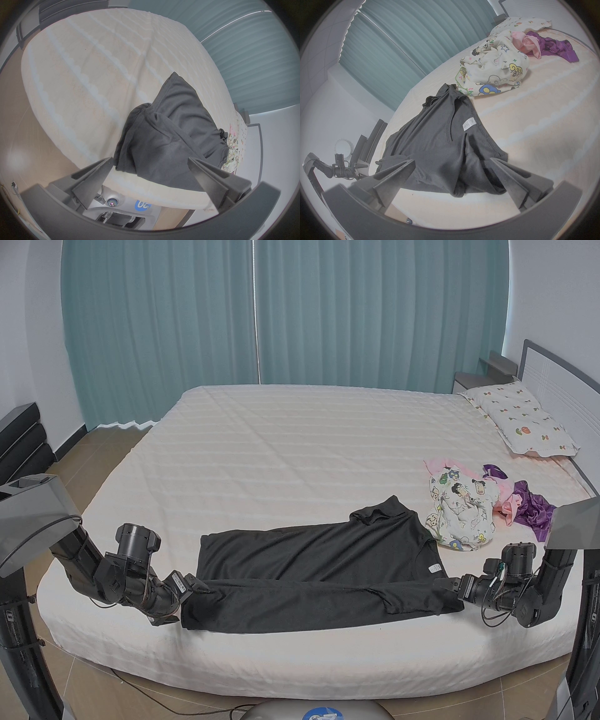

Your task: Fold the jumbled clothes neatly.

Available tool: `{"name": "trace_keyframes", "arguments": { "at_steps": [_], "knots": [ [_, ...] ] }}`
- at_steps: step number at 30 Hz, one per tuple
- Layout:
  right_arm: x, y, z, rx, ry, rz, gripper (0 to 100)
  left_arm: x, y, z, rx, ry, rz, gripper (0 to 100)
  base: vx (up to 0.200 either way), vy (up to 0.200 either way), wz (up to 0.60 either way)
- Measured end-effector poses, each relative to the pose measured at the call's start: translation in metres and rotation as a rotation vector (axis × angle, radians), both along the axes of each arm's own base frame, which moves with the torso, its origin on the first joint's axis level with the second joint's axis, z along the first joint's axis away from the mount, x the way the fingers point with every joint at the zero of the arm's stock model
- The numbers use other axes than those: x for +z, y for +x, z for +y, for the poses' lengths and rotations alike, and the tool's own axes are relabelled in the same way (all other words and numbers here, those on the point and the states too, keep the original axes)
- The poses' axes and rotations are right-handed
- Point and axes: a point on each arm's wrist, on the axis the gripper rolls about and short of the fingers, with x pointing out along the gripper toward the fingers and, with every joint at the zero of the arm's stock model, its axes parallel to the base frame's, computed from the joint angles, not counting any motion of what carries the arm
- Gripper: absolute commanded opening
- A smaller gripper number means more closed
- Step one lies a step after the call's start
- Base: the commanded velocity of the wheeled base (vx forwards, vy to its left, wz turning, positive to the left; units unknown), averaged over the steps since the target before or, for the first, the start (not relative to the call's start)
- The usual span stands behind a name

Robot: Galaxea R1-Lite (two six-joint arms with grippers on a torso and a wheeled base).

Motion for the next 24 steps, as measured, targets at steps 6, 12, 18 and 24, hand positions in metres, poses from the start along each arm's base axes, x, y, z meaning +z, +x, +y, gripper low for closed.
{"name": "trace_keyframes", "arguments": {
  "at_steps": [6, 12, 18, 24],
  "knots": [
    [0.0002, 0.0003, 0.0000, 0.000, 0.001, -0.001, 100, 0.0024, 0.0031, 0.0003, 0.017, -0.018, -0.031, 100, 0.000, -0.033, 0.00],
    [0.0027, 0.0019, 0.0001, -0.014, 0.019, -0.017, 100, 0.0017, 0.0031, 0.0001, 0.022, -0.023, -0.029, 100, 0.000, -0.200, 0.00],
    [0.0034, 0.0020, 0.0004, -0.015, 0.022, -0.024, 100, 0.0015, 0.0035, 0.0003, 0.023, -0.023, -0.029, 100, 0.000, -0.167, 0.00],
    [0.0034, 0.0018, 0.0001, -0.016, 0.021, -0.024, 100, 0.0020, 0.0043, -0.0001, 0.024, -0.024, -0.032, 100, 0.000, 0.000, 0.00]
  ]
}}
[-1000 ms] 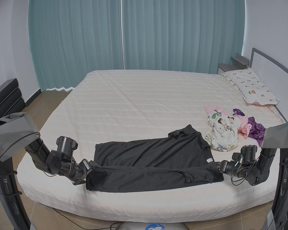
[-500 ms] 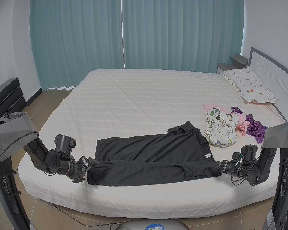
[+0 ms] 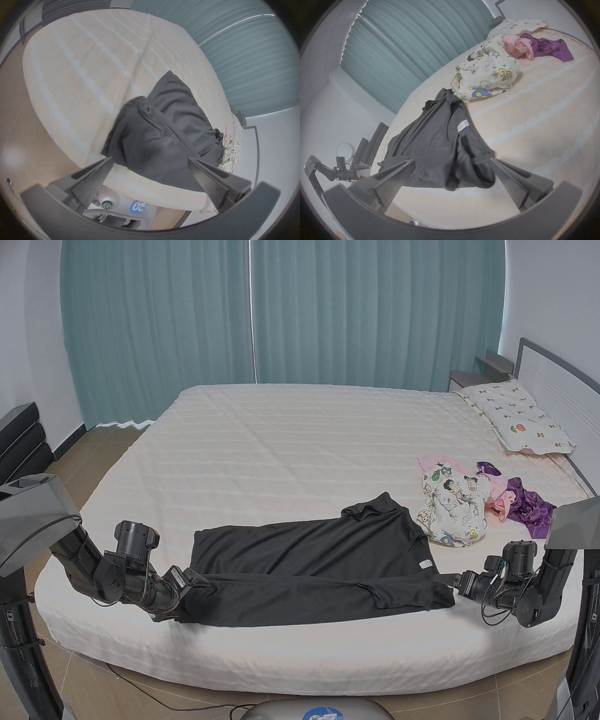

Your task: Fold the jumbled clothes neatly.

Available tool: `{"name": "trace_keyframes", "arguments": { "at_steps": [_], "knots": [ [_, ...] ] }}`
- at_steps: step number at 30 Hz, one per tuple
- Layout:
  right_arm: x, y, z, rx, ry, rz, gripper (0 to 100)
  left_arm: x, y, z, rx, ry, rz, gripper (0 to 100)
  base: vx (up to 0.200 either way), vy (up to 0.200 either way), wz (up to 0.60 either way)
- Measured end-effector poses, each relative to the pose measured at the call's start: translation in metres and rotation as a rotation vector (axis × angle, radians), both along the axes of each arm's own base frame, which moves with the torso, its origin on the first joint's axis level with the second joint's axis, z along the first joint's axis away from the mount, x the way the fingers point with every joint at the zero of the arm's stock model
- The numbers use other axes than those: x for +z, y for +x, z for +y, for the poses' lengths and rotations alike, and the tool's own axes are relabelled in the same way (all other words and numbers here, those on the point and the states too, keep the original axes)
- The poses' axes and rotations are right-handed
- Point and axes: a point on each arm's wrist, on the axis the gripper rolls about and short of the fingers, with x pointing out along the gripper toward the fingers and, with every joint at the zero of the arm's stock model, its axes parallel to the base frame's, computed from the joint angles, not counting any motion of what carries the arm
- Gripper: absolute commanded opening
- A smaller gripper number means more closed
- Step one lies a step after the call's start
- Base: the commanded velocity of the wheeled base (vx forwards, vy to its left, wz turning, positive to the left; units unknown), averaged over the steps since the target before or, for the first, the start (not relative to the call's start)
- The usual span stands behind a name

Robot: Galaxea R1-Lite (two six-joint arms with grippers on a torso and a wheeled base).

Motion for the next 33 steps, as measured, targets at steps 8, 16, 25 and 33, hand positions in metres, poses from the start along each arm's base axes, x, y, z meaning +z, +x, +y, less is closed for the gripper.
{"name": "trace_keyframes", "arguments": {
  "at_steps": [8, 16, 25, 33],
  "knots": [
    [0.000, 0.000, 0.000, 0.000, 0.000, 0.000, 100, 0.003, 0.004, 0.005, 0.018, -0.001, -0.024, 100, 0.000, 0.000, 0.00],
    [0.000, 0.000, 0.000, 0.000, 0.000, 0.000, 100, 0.004, 0.004, 0.009, 0.026, -0.002, -0.038, 100, 0.000, 0.000, 0.00],
    [-0.001, -0.002, 0.000, 0.000, 0.000, 0.005, 100, 0.003, 0.004, 0.011, 0.031, -0.003, -0.035, 100, 0.133, 0.000, 0.00],
    [-0.001, -0.002, 0.000, 0.000, 0.000, 0.006, 100, 0.003, 0.008, 0.014, 0.043, -0.004, -0.042, 100, 0.000, 0.000, 0.00]
  ]
}}
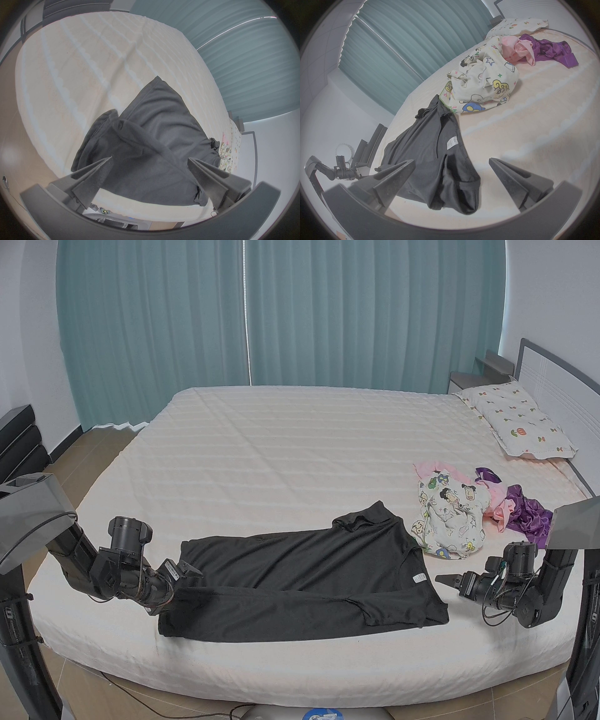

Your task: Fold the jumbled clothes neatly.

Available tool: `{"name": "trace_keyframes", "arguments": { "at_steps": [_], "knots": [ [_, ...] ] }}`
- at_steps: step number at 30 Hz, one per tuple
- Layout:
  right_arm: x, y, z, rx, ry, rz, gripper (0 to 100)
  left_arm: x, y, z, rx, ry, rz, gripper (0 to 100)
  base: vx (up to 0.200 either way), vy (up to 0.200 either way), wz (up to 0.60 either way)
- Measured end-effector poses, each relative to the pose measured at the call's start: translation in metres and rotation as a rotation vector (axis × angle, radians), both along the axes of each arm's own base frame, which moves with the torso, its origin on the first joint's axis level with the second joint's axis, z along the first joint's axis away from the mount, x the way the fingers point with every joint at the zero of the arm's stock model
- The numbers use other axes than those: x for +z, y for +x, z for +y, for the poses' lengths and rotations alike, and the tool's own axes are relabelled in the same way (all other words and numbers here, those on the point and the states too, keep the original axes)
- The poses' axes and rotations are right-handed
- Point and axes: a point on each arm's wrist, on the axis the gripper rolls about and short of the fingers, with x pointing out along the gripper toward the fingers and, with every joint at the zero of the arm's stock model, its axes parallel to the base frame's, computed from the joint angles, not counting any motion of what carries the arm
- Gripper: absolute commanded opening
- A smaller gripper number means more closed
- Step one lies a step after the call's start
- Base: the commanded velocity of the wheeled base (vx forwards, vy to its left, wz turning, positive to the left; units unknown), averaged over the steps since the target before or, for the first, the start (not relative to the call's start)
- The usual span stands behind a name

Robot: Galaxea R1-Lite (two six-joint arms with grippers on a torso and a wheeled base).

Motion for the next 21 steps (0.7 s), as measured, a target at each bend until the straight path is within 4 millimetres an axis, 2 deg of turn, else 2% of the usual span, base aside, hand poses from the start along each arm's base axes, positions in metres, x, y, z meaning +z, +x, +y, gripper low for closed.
{"name": "trace_keyframes", "arguments": {
  "at_steps": [20, 21],
  "knots": [
    [-0.0005, -0.0009, 0.0000, 0.001, -0.001, 0.004, 100, 0.0053, 0.0084, 0.0052, 0.051, -0.030, -0.014, 100, 0.000, 0.000, 0.00],
    [-0.0005, -0.0009, 0.0000, 0.001, -0.001, 0.004, 100, 0.0055, 0.0085, 0.0057, 0.052, -0.031, -0.015, 100, 0.000, 0.200, 0.00]
  ]
}}
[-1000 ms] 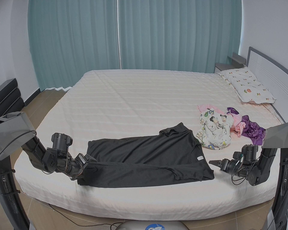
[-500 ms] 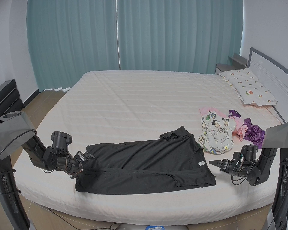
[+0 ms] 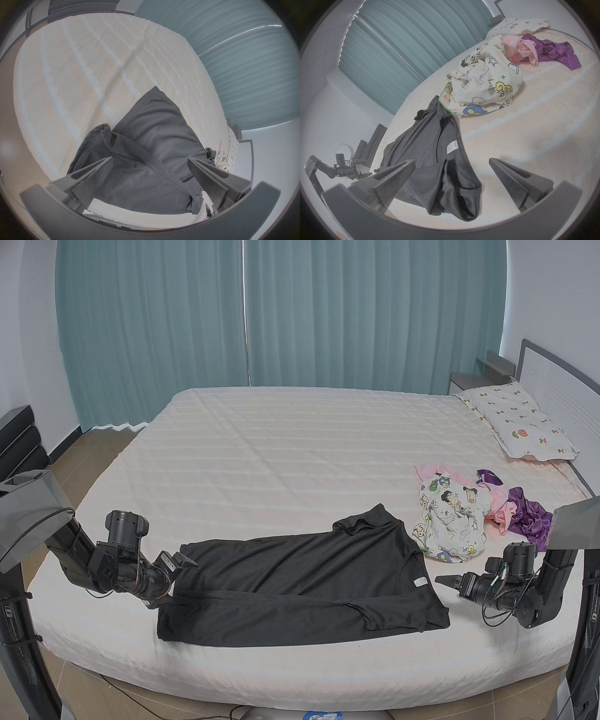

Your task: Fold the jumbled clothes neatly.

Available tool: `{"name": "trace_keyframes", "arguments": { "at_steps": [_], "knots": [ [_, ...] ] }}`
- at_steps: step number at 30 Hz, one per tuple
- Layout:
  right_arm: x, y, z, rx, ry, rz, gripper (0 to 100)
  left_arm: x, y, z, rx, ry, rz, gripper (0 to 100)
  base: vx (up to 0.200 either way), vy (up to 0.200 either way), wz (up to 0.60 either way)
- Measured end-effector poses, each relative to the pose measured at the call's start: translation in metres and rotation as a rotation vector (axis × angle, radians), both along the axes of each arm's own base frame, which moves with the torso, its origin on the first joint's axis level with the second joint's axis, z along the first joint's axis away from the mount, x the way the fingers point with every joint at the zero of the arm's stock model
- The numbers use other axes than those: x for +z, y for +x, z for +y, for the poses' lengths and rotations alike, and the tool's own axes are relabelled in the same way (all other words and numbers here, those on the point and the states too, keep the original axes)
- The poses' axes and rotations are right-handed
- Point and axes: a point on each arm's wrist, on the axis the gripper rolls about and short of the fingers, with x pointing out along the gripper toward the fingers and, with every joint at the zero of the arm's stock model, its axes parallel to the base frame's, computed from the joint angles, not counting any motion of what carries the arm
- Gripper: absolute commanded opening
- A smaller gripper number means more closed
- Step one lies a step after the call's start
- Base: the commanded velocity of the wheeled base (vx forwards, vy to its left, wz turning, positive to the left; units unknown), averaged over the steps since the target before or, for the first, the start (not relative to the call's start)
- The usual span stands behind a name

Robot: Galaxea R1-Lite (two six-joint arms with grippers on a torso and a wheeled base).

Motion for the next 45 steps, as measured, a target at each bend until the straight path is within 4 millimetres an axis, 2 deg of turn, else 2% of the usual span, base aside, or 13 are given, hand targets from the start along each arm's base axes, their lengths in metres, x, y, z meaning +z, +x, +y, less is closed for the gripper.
{"name": "trace_keyframes", "arguments": {
  "at_steps": [5, 20, 26, 31, 39, 45],
  "knots": [
    [0.000, 0.000, 0.000, 0.000, 0.001, -0.001, 100, 0.000, 0.000, 0.001, 0.004, 0.000, -0.001, 100, 0.000, 0.200, 0.00],
    [0.000, 0.000, 0.000, 0.002, 0.000, -0.001, 100, -0.001, 0.001, 0.001, 0.000, -0.001, -0.003, 100, 0.000, 0.000, 0.00],
    [0.001, 0.001, 0.000, 0.000, 0.001, -0.004, 100, -0.001, 0.001, 0.001, -0.015, -0.020, -0.003, 100, 0.200, 0.000, 0.00],
    [0.001, 0.001, 0.000, 0.001, 0.001, -0.005, 100, 0.000, 0.002, 0.002, -0.011, -0.017, -0.007, 100, 0.000, 0.000, 0.00],
    [0.000, 0.000, 0.001, 0.002, 0.001, -0.003, 100, 0.009, 0.012, 0.004, 0.002, -0.003, -0.054, 100, 0.000, 0.000, 0.00],
    [0.000, 0.000, 0.003, 0.008, 0.002, -0.002, 100, 0.023, 0.040, 0.007, 0.026, 0.024, -0.149, 100, 0.000, 0.000, 0.00]
  ]
}}
